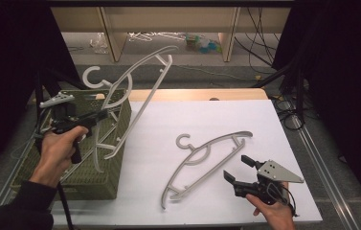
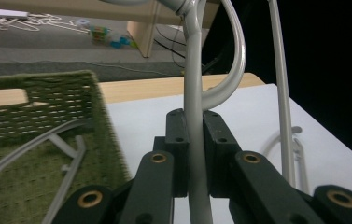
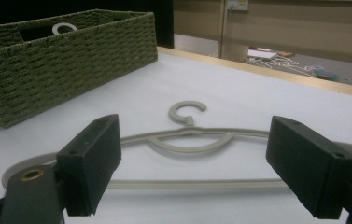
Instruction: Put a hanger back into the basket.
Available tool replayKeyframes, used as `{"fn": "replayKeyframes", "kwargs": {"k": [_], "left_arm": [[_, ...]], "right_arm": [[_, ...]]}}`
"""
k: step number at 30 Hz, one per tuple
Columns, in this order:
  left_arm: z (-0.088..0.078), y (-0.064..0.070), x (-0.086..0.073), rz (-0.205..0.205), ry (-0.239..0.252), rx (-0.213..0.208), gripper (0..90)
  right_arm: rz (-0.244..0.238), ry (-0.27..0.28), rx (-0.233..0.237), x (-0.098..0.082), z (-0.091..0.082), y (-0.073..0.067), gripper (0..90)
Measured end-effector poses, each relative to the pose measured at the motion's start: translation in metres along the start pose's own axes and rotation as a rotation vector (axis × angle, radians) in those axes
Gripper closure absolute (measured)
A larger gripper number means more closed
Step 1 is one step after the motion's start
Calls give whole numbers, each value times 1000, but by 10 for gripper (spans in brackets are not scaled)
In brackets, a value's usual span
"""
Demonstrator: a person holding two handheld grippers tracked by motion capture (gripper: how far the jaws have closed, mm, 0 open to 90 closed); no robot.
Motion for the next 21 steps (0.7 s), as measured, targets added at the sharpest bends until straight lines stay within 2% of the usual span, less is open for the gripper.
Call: {"fn": "replayKeyframes", "kwargs": {"k": [2, 5, 7, 8, 10, 16, 18, 19, 21], "left_arm": [[-5, -10, -1, 9, -7, 17, 817], [-13, -29, -4, 1, 9, 49, 818], [-16, -39, -5, 0, 12, 72, 817], [-16, -39, -5, 0, 12, 72, 817], [-21, -54, -9, 11, 11, 103, 817], [-24, -67, -16, 21, -7, 129, 817], [-26, -77, -20, 16, -16, 142, 817], [-26, -77, -20, 16, -16, 142, 817], [-29, -87, -24, 20, -16, 166, 817]], "right_arm": [[5, 3, 7, 0, 1, -1, 188], [1, -1, 10, 0, 1, -1, 188], [-6, -13, -2, -1, 0, 0, 188], [-6, -13, -2, -1, 0, 0, 188], [-7, -16, 0, -1, 1, 0, 188], [-10, -24, 7, -2, 2, -1, 188], [-8, -20, 4, -2, 2, -1, 188], [-8, -20, 4, -2, 2, -1, 188], [4, -2, 13, -1, 3, -2, 188]]}}
Point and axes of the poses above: each handheld gripper's, and its own axes: z roughly forward along the jaws, x roughly out of its top, y roughly to its right, the point moved 7 cm from there along z, roughly forward along the jaws, and after that the axes turned 10 degrees about z, right-handed, at the moved point
